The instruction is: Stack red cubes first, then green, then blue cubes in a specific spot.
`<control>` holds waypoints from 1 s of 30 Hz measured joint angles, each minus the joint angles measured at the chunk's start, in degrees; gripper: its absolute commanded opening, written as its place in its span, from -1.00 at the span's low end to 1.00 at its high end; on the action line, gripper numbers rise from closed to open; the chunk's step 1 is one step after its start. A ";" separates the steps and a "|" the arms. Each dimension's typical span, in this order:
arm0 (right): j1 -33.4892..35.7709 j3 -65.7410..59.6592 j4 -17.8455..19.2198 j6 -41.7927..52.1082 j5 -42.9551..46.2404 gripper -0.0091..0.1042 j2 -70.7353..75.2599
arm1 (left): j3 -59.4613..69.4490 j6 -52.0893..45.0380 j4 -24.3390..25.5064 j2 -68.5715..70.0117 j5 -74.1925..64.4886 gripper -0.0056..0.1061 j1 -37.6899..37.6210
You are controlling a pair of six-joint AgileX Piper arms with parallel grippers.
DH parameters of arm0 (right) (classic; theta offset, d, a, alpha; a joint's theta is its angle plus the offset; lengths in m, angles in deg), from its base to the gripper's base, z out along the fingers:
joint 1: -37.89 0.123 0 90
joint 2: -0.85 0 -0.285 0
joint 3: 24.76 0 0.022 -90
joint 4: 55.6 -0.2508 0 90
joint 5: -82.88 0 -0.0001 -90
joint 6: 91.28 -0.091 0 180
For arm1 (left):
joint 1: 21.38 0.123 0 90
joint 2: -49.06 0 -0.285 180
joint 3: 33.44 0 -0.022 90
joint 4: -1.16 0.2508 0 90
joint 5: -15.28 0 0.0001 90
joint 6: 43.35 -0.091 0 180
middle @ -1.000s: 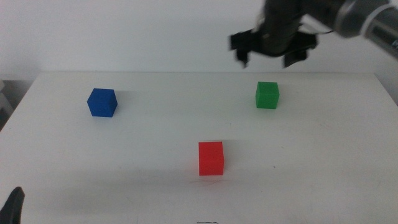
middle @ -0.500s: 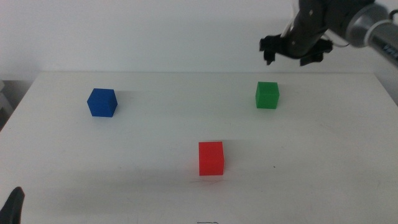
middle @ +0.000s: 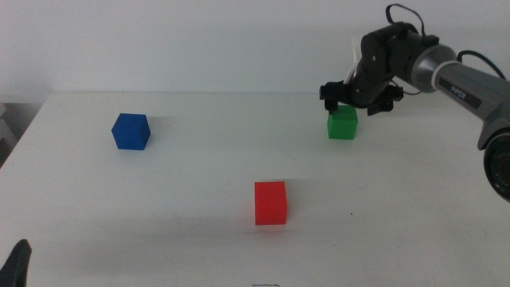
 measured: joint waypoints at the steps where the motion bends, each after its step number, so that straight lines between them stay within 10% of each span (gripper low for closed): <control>1: 0.00 0.00 -0.27 0.00 0.00 0.57 -0.33 | 0.00 0.00 0.00 0.00 0.00 0.78 0.00; 8: 0.00 0.00 -0.74 0.00 0.84 0.25 -1.96 | 0.00 0.00 0.00 0.00 0.00 0.78 0.00; 13: 0.00 0.00 -0.74 0.57 0.87 -0.87 -2.14 | 0.00 0.00 0.00 0.00 0.00 0.78 0.00; 30: 12.41 -29.06 9.35 -11.92 -1.14 -0.86 32.92 | 0.00 0.00 0.00 0.00 0.00 0.78 0.00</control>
